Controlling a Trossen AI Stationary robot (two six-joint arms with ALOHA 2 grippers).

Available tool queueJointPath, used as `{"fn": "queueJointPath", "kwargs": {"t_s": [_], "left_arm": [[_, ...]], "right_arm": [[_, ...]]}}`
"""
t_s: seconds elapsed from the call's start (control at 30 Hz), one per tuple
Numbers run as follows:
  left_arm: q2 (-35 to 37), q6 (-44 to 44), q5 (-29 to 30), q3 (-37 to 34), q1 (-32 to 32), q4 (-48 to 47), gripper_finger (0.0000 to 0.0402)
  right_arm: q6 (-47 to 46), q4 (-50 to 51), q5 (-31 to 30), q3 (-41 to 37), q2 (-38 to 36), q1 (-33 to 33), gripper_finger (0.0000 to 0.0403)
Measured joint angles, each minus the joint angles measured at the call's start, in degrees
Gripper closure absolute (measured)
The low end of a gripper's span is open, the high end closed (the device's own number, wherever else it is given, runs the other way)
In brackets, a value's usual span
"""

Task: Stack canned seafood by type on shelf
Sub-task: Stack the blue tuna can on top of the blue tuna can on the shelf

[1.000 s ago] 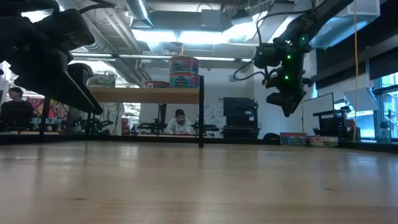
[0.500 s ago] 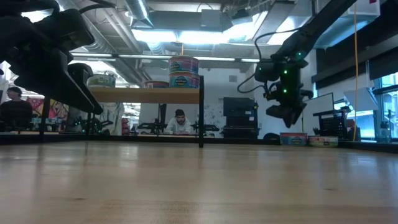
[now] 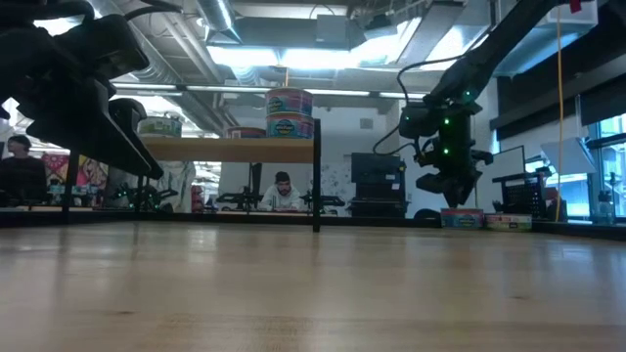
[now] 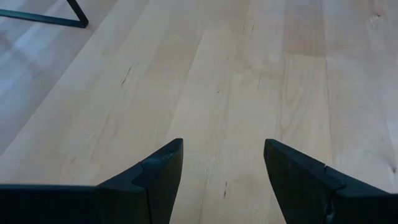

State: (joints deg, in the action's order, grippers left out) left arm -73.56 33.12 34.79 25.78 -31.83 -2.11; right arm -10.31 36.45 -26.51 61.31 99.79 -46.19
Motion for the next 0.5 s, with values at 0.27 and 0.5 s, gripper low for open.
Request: {"fn": "queueJointPath", "kwargs": {"t_s": [0.27, 0.5], "left_arm": [[0.0, -0.04, 0.0, 0.0, 0.0, -0.28, 0.018], [0.0, -0.04, 0.0, 0.0, 0.0, -0.28, 0.018]], "right_arm": [[0.23, 0.24, 0.75, 0.16, 0.84, 0.2, 0.027], [1.17, 2.81, 3.78, 0.11, 0.76, 3.34, 0.027]]}}
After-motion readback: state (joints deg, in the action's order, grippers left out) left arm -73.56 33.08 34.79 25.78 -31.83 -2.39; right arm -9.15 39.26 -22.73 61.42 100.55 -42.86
